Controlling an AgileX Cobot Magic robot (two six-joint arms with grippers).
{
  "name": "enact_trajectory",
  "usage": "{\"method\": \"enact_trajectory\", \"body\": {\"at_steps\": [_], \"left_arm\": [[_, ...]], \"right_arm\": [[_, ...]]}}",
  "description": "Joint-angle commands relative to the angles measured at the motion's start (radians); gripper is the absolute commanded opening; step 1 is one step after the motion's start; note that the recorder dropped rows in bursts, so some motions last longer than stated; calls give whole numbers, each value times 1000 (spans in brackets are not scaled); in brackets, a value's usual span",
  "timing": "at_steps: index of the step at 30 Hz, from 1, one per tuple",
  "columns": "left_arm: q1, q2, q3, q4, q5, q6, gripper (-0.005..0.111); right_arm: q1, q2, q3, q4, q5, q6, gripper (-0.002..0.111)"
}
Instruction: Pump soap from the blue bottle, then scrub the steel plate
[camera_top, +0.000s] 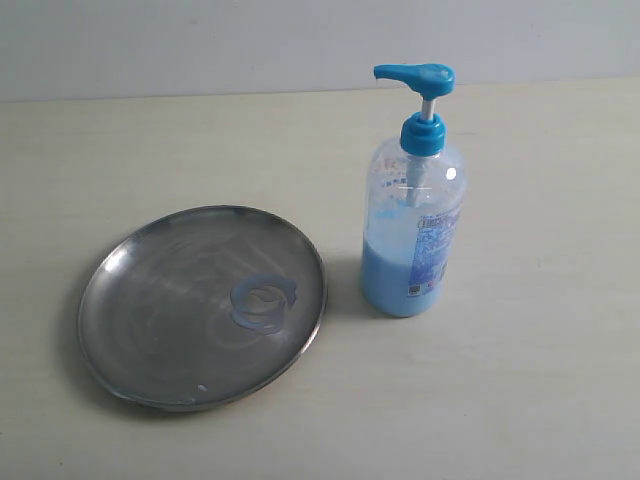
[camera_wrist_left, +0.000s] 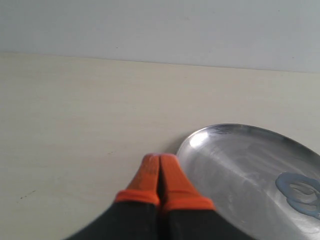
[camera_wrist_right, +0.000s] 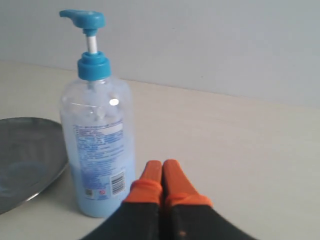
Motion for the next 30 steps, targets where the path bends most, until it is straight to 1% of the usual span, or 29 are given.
{"method": "enact_trajectory", "body": {"at_steps": [1, 8, 13, 18, 22, 30], "left_arm": [[3, -6, 3, 4, -6, 0, 0], [3, -6, 3, 4, -6, 0, 0], [3, -6, 3, 4, -6, 0, 0], [3, -6, 3, 4, -6, 0, 0], [3, -6, 3, 4, -6, 0, 0], [3, -6, 3, 4, -6, 0, 0]], "right_arm": [[-88, -54, 13, 2, 29, -1, 0], [-182, -110, 13, 2, 117, -1, 0], [-240, -140, 20, 6, 139, 0, 0], [-265, -165, 81, 23, 123, 0, 0], [-299, -165, 81, 21, 110, -6, 0], [-298, -165, 81, 21, 108, -2, 0]]}}
